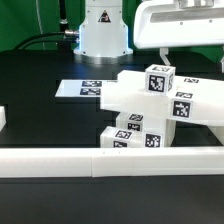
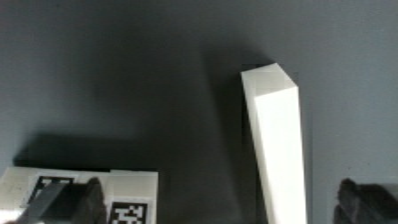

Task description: Assemble chair

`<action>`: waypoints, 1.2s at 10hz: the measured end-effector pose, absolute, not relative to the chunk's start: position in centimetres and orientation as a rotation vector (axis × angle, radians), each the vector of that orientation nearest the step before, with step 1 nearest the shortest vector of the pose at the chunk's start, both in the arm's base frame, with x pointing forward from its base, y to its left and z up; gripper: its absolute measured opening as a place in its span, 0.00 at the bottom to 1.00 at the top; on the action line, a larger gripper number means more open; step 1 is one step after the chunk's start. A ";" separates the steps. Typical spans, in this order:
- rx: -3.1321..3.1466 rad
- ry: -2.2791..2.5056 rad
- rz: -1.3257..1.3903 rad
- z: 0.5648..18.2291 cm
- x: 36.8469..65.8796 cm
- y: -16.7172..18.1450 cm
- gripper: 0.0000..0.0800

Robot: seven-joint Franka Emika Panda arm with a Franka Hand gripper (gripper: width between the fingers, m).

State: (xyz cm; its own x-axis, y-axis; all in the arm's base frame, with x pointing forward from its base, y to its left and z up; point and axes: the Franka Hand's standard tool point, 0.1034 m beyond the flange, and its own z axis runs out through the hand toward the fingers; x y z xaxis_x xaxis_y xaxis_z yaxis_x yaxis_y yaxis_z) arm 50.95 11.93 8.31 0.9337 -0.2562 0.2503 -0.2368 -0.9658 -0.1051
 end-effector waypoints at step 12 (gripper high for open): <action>-3.081 0.093 -0.468 3.9 46.4 12.8 0.81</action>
Offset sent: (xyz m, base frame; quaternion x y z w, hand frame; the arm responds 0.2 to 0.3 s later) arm 0.0000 0.0000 0.0000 0.0000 0.0000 0.0000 1.0000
